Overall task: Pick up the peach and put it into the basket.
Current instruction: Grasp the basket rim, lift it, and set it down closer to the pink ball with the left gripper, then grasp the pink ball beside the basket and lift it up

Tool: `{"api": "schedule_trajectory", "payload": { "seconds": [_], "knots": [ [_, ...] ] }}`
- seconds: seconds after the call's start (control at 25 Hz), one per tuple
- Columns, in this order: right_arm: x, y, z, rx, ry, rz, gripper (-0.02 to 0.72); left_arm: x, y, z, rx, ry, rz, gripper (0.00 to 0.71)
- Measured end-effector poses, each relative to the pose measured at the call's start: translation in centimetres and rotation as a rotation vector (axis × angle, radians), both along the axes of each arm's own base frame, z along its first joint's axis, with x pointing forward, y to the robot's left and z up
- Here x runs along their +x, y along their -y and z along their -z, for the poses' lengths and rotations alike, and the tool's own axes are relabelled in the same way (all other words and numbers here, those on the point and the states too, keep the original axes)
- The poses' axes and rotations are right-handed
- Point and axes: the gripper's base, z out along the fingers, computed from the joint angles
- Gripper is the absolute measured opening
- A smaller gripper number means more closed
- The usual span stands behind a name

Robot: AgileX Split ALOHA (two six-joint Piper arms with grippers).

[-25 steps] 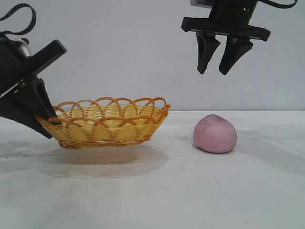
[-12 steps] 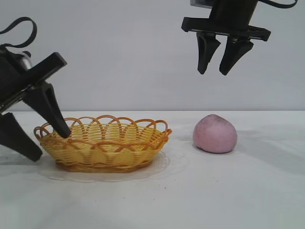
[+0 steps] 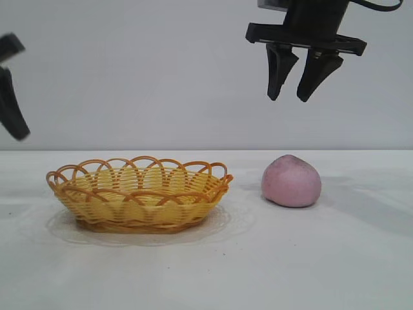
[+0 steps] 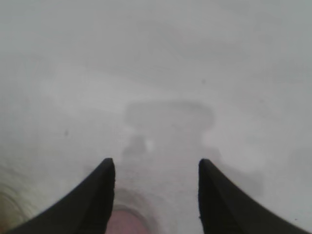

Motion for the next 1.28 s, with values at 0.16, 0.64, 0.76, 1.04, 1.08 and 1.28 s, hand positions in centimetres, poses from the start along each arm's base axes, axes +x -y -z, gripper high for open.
{"api": "schedule_trajectory", "payload": {
  "seconds": [0.16,0.64,0.76,1.04,1.08,1.28],
  "knots": [
    [0.0,0.0,0.0,0.003,-0.001,-0.003,0.375,-0.7,-1.7,-0.7,0.215,-0.034,-0.011,0.391],
    [0.0,0.0,0.0,-0.003,0.003,-0.019,0.375,-4.0,-1.1,-4.6,0.388,0.078,-0.050,0.391],
    [-0.1,0.0,0.0,-0.006,-0.008,-0.020,0.375,-7.8,0.3,-7.8,0.398,0.195,-0.048,0.391],
    [-1.4,0.5,2.6,-0.029,-0.081,-0.016,0.375,-19.6,-0.6,-9.6,0.391,0.269,-0.099,0.391],
    [-1.6,0.5,3.0,-0.029,-0.091,-0.014,0.375,-21.1,-1.0,-9.9,0.387,0.280,-0.114,0.391],
    [-2.8,0.9,5.1,-0.038,-0.145,-0.009,0.375,-26.8,-2.5,-10.3,0.376,0.300,-0.162,0.391]
  ]
}}
